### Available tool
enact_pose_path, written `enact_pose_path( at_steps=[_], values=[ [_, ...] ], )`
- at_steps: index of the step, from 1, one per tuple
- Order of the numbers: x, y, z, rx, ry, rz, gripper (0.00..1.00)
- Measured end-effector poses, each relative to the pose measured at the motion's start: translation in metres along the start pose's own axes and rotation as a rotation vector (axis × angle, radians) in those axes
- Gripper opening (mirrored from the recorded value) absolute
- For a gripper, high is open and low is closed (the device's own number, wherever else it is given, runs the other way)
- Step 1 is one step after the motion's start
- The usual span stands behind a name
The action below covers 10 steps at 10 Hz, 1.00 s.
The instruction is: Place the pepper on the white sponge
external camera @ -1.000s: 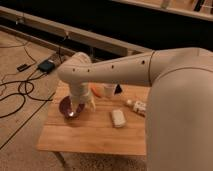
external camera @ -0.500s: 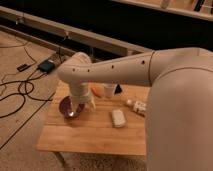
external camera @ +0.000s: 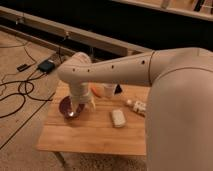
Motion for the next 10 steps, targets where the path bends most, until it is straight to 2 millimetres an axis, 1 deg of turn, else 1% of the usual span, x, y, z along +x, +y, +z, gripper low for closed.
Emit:
enact_pose_path(
  at_steps=[1,3,4,6,7,8,9,10],
  values=[
    [-0.001,0.000,0.001,-0.001,0.000,-0.005,0.65],
    [-0.011,-0.001,0.009,0.004,-0.011,-0.072,0.65],
    [-0.027,0.003,0.021,0.009,-0.025,-0.168,0.65],
    [-0.053,0.011,0.039,0.013,-0.042,-0.303,0.65],
    [-0.073,0.019,0.051,0.011,-0.051,-0.390,0.65],
    [-0.088,0.021,0.058,0.011,-0.056,-0.433,0.65],
    [-0.108,0.021,0.065,0.013,-0.063,-0.474,0.65],
    [-0.130,0.016,0.073,0.022,-0.065,-0.500,0.65]
  ],
)
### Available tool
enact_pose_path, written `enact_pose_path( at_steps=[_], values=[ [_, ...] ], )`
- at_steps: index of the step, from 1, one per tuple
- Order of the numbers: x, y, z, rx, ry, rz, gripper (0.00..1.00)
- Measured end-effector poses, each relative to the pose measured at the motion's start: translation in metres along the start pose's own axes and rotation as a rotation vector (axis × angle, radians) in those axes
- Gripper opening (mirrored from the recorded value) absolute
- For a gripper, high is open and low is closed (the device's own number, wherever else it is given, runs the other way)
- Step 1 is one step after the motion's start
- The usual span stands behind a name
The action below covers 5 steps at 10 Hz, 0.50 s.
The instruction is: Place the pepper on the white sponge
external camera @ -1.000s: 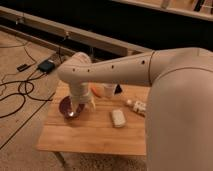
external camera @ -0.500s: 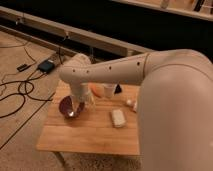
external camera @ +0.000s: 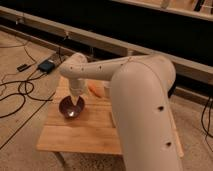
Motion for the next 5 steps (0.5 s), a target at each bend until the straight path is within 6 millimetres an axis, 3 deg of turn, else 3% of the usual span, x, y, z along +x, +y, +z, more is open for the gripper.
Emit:
enact_pose_path(
  at_steps=[5],
  values=[
    [-0.051,-0.070,0.021,0.029,0.024,0.021,0.65]
  ],
)
